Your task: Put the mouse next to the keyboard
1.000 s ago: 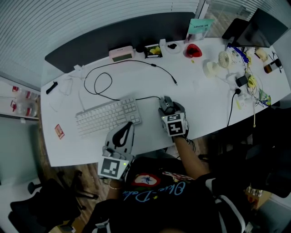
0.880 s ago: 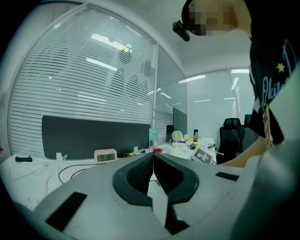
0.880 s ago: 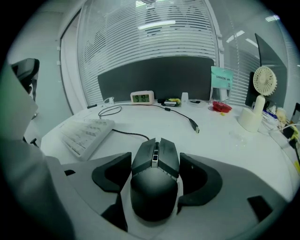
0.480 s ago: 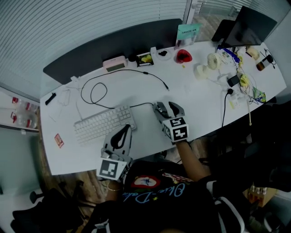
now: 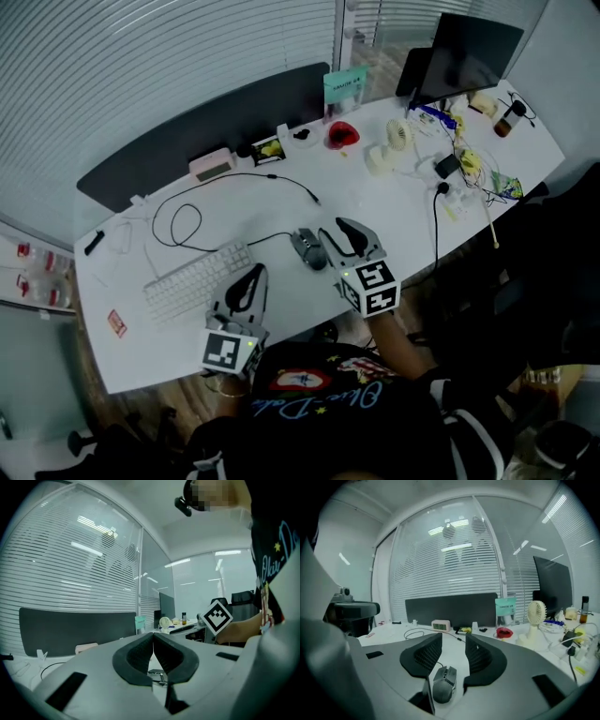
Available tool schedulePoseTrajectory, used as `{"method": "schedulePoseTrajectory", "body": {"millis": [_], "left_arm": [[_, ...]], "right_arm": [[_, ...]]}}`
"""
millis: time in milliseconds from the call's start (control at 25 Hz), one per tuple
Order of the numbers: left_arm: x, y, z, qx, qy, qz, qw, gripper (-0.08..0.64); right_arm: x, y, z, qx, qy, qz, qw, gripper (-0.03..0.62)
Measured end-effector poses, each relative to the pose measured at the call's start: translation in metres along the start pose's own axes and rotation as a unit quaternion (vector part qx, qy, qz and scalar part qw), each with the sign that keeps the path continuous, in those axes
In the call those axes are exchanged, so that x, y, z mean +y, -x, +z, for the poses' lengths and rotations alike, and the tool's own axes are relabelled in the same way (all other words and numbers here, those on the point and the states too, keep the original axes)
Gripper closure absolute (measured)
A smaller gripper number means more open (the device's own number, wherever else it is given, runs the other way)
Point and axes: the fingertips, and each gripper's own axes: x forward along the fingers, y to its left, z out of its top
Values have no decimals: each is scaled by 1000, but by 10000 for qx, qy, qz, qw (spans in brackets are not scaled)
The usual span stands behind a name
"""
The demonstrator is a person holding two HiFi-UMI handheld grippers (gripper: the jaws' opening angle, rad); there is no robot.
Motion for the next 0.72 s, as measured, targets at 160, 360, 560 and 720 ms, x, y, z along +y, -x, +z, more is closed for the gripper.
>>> {"method": "schedulePoseTrajectory", "body": {"millis": [160, 360, 560, 720], "left_arm": [[-15, -8, 5, -97, -87, -259, 9996, 557], [-26, -11, 9, -141, -168, -426, 9989, 557], [-32, -13, 12, -160, -188, -499, 9984, 557], [-36, -12, 11, -155, -197, -539, 9982, 557]], "right_arm": [[-7, 24, 18, -287, 246, -194, 9991, 523], [-6, 48, 34, -549, 242, -169, 9981, 584], [3, 58, 38, -595, 273, -9, 9979, 588], [8, 61, 38, -590, 270, 53, 9979, 588]]}}
